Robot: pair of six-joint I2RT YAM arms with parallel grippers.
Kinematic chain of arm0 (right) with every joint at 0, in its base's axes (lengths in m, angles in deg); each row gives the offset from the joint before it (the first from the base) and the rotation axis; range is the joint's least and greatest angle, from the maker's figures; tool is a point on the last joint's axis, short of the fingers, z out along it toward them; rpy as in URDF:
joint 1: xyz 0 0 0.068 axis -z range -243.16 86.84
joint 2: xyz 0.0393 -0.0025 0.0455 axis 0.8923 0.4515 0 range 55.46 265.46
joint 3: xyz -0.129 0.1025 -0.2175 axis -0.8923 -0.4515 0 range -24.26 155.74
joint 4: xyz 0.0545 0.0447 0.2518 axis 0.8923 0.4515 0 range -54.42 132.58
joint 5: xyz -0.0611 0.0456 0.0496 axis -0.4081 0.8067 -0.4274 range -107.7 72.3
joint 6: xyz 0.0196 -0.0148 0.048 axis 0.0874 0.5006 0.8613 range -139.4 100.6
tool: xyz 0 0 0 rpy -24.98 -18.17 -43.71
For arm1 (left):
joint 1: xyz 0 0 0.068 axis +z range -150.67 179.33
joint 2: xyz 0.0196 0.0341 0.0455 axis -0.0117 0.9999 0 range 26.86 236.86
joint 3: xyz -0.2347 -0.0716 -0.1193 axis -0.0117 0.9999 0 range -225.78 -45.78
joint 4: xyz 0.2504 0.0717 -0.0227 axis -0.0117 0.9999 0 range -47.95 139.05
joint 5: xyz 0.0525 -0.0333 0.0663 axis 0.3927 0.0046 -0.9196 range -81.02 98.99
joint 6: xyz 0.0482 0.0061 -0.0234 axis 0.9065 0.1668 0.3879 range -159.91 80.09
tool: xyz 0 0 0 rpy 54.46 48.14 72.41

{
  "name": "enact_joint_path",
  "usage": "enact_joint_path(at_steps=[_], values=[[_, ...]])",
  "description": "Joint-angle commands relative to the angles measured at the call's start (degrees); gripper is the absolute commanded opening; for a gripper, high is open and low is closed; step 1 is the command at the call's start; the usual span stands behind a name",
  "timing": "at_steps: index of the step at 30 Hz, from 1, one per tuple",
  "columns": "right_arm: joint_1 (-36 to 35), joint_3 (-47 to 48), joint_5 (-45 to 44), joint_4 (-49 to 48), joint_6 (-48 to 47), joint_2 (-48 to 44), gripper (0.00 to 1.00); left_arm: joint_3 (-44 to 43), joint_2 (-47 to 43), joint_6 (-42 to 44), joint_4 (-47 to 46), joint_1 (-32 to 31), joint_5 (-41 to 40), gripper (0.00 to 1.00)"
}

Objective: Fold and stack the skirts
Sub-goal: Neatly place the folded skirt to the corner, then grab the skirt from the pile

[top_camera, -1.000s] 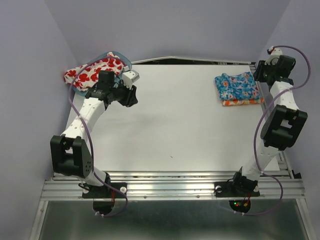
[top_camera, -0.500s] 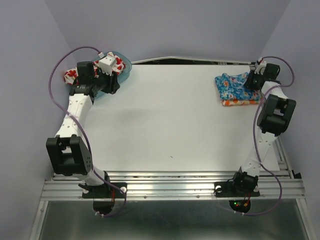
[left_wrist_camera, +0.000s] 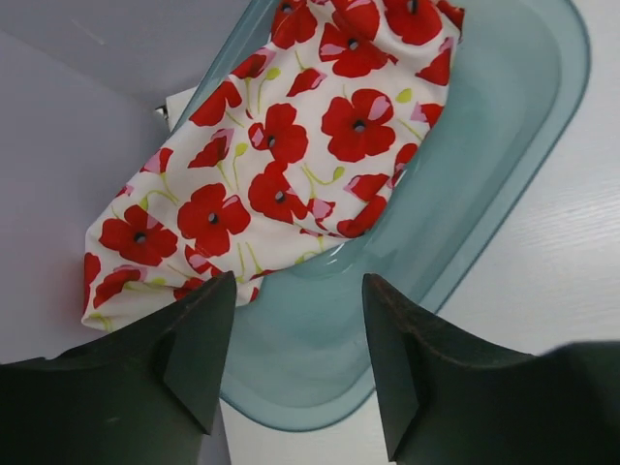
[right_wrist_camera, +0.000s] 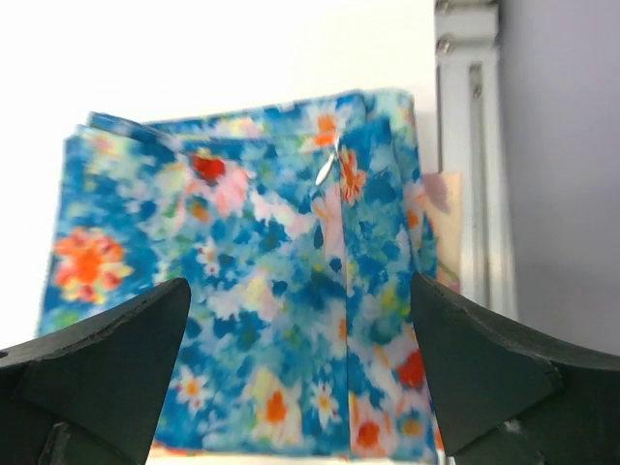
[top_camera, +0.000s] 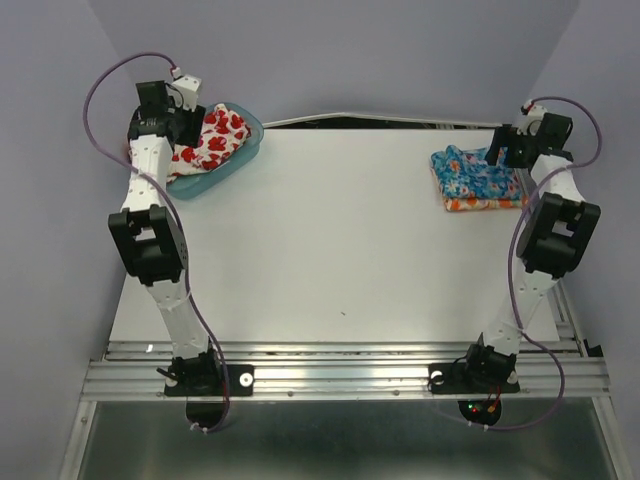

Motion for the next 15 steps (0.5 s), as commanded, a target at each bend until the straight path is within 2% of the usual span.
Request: enact_joint_path(at_steps=[1, 3, 5, 11, 15], values=[[0.30, 0.92, 1.58, 2.37, -2.15, -10.20, 1.00, -12.62, 7.52, 4.01, 6.92, 1.04, 0.68, 0.71], [0.30, -1.01, 2.02, 2.73, -1.01, -12.32, 1.00, -14.94, 11.48, 4.20, 6.66, 1.13, 2.18, 0.72], [0.30, -2.94, 3.16, 2.99, 0.57, -15.31, 1.00, -15.57, 14.20, 2.27, 3.42, 1.13, 1.48, 0.75], [0.30, -8.65, 8.26, 5.54, 7.68, -23.12, 1.00, -19.17, 21.41, 0.42, -0.10, 1.04, -0.71, 0.75], [0.30, -12.17, 12.74, 11.23, 6.91, -26.91, 1.00, -17.77, 24.23, -0.37, -4.40, 1.13, -2.21, 0.75]])
